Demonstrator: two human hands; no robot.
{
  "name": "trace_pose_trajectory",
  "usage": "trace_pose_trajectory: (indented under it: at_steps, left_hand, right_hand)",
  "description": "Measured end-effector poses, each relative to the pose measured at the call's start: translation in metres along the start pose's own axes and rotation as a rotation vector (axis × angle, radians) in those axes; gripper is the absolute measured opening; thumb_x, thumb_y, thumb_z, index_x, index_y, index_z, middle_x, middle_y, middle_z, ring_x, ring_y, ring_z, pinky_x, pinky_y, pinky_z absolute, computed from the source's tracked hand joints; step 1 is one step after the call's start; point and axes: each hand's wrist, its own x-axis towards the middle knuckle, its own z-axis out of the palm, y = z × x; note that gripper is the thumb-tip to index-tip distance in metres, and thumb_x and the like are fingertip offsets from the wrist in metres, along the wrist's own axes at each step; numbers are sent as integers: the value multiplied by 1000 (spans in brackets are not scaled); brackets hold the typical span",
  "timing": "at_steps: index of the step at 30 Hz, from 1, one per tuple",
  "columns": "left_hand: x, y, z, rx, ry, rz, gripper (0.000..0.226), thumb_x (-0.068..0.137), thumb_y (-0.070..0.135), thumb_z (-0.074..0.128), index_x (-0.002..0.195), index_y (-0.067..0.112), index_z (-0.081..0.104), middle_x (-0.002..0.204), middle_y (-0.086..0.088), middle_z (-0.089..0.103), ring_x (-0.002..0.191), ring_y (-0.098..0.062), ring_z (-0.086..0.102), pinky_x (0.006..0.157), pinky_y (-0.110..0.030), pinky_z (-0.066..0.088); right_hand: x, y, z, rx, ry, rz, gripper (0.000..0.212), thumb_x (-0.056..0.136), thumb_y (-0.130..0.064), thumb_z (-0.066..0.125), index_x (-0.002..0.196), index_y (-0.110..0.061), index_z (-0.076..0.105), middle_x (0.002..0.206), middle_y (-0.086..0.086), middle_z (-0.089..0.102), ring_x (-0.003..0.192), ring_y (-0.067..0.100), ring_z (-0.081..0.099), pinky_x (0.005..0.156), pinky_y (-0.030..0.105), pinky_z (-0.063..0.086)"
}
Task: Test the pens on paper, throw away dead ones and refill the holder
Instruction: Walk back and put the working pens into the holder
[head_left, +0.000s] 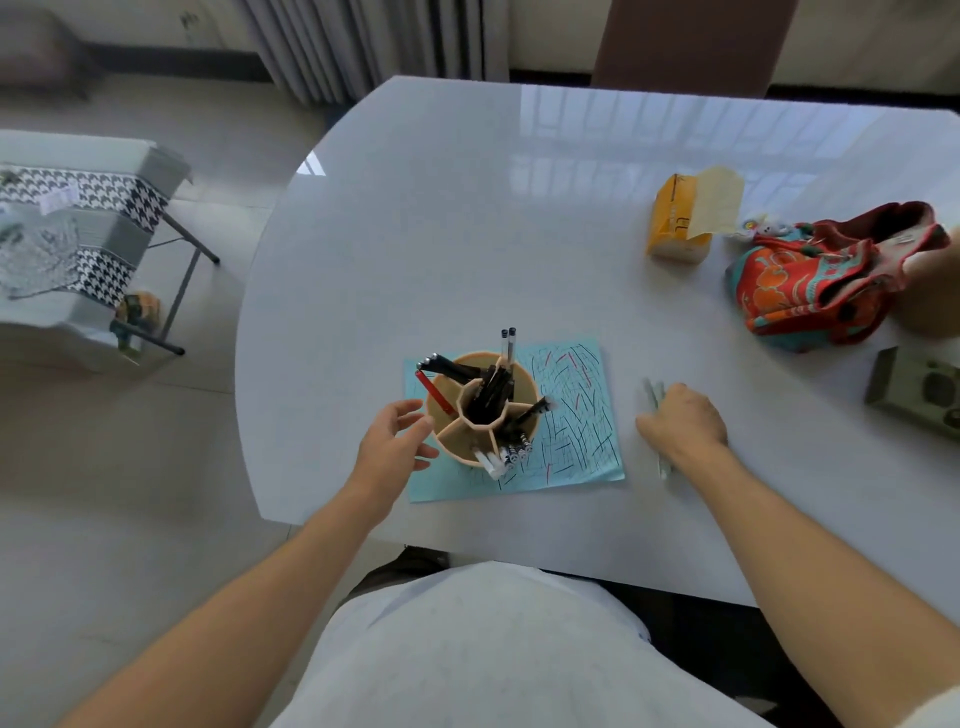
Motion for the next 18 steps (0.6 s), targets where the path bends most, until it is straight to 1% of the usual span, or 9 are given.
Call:
trace_pose_trajectory:
  at_steps: [2,4,6,7,10,12,14,16,18]
  left_hand:
    - [7,4,-3,11,-8,3,29,99,31,58,127,24,54,117,-2,64,83,-24,72,73,-33,59]
    - [14,8,-5,32,-29,-1,32,99,32,58,129,25,53,120,-1,62,83,-23,72,73,-34,60]
    - [21,10,-7,62,-66,-12,37,97,30,62,132,26,51,122,-2,61,83,-23,72,75,-35,61]
    - [23,10,-8,75,-94,-23,40,95,28,65,133,26,50,124,-2,60,83,-23,73,76,-35,61]
    - [25,8,-9,98,-208,-68,50,90,21,72,134,26,50,127,-4,58,83,-22,74,74,-31,61]
    - [22,3,-8,100,-273,-83,53,85,21,77,130,27,51,125,-3,58,83,-21,75,72,-29,61]
    - [17,-2,-5,133,-293,-103,56,78,26,84,124,28,51,120,1,60,82,-20,75,71,-29,61]
    - [14,-7,-2,165,-286,-119,56,75,34,86,119,29,51,116,4,61,83,-19,74,70,-30,61]
    - [11,-11,0,176,-284,-121,55,76,38,84,118,29,50,114,4,62,85,-19,73,69,-29,61]
  right_hand:
    - [-11,1,-8,160,46,2,21,79,-22,66,90,-8,55,96,15,68,78,31,58,67,32,43]
    - [-31,0,-20,403,106,7,16,80,-20,66,82,-8,56,83,13,68,69,28,62,60,33,48]
    - [-60,-3,-34,760,134,18,6,83,-13,64,82,-7,63,73,11,71,62,31,69,53,35,58]
    - [-76,-6,-42,935,145,9,3,85,-8,63,84,-6,66,70,10,72,59,31,69,52,34,59]
    - [-131,-17,-58,1277,155,-50,5,89,-4,65,91,-6,69,76,19,72,63,33,71,59,35,62]
    - [-170,-27,-59,1392,145,-114,5,92,-9,66,92,-11,71,81,20,72,70,35,74,63,36,64]
    - [-203,-41,-50,1448,130,-169,5,92,-19,68,93,-15,72,85,17,74,76,36,75,66,36,64]
    - [-223,-59,-32,1423,134,-201,11,89,-26,71,95,-17,72,88,17,75,77,35,76,67,36,64]
    - [-228,-77,-9,1372,145,-188,7,91,-22,71,96,-17,72,92,13,75,81,32,77,70,37,65]
